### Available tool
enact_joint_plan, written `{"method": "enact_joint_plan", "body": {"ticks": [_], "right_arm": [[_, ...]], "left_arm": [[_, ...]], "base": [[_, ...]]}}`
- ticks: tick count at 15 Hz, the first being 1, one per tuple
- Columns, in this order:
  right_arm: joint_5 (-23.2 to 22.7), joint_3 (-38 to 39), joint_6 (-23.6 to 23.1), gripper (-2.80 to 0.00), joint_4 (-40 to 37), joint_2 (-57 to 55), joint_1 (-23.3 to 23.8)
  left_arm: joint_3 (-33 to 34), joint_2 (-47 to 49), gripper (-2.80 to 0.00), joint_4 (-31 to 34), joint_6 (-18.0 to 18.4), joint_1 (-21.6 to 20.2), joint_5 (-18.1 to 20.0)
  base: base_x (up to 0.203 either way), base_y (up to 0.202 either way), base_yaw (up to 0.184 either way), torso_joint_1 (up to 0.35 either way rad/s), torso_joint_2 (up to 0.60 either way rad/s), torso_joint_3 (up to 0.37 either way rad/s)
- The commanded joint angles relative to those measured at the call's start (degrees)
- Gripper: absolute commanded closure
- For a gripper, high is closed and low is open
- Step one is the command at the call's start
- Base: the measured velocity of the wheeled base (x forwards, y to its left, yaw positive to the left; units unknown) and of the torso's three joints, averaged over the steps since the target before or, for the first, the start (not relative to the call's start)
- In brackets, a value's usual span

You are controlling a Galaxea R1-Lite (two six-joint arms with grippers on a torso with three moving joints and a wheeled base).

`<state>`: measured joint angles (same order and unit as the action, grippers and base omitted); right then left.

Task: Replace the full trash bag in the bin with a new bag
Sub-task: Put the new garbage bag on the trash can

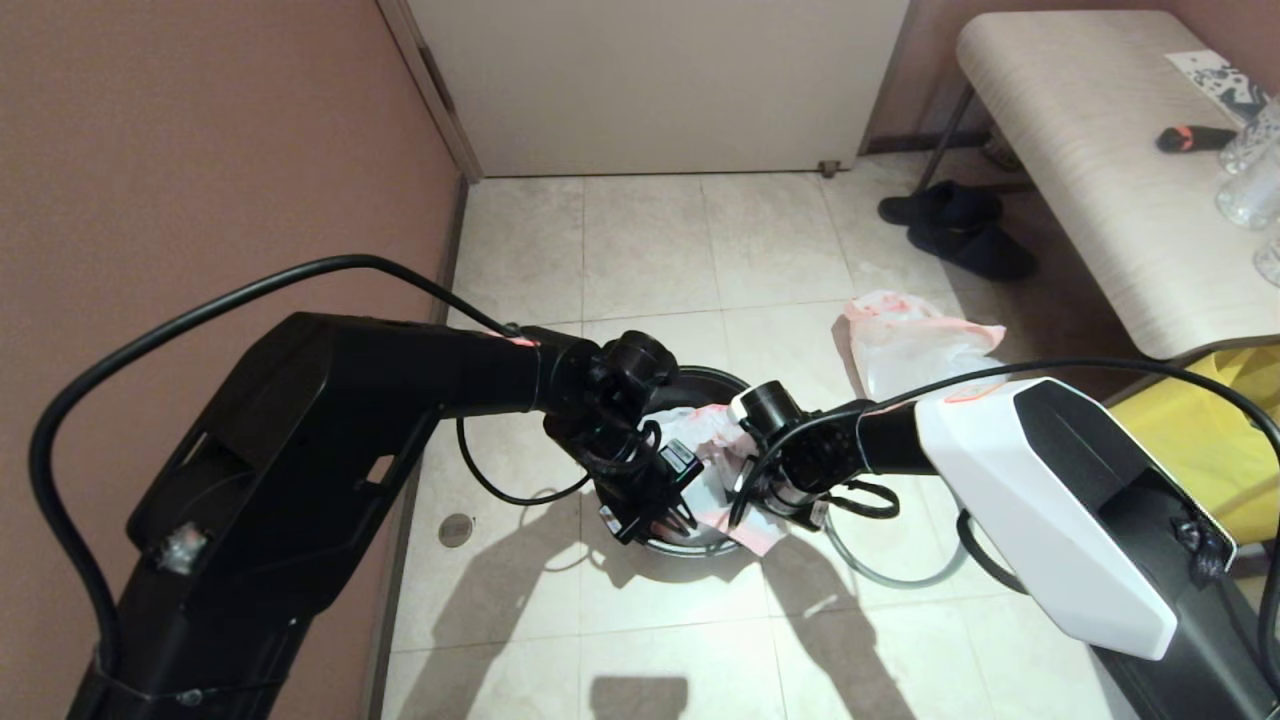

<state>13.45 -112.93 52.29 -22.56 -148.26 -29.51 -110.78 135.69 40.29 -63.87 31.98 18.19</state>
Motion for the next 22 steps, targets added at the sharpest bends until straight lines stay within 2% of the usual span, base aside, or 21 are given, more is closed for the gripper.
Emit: {"method": "enact_joint_plan", "body": {"ticks": [1, 4, 9, 14, 16, 17, 22], "right_arm": [[0.1, 0.0, 0.3, 0.00, -0.1, -0.1, 0.0], [0.1, 0.0, 0.3, 0.00, -0.1, -0.2, 0.0], [0.1, 0.0, 0.3, 0.00, -0.1, -0.5, 0.1], [0.1, 0.0, 0.2, 0.00, -0.1, -0.9, 0.1], [0.1, 0.0, 0.2, 0.00, -0.1, -1.0, 0.1], [0.1, 0.0, 0.2, 0.00, -0.1, -1.0, 0.1], [0.1, 0.0, 0.2, 0.00, -0.1, -1.0, 0.0]], "left_arm": [[-0.3, 0.5, -2.80, -0.1, -0.4, -0.1, -0.1], [-0.3, 2.6, -2.80, -5.4, -0.4, -0.3, 0.2], [-0.4, 4.5, -2.80, -10.3, -0.5, -0.4, -0.1], [-0.4, 5.2, -2.80, -12.1, -0.4, -1.8, 0.3], [-0.4, 5.6, -2.80, -12.7, -0.2, -2.6, 2.1], [-0.4, 5.6, 0.00, -12.8, 0.4, -2.9, 4.0], [-0.4, 5.2, 0.00, -12.6, 1.5, -3.0, 4.8]], "base": [[0.000, 0.000, 0.000, 0.000, 0.00, 0.000], [0.000, 0.000, 0.000, 0.000, 0.00, 0.000], [0.000, 0.000, 0.000, 0.000, 0.00, 0.000], [0.000, 0.000, 0.000, 0.000, 0.00, 0.000], [0.000, 0.000, 0.000, 0.000, 0.00, 0.000], [0.000, 0.000, 0.000, 0.000, 0.00, 0.000], [0.000, 0.000, 0.000, 0.000, 0.00, 0.000]]}}
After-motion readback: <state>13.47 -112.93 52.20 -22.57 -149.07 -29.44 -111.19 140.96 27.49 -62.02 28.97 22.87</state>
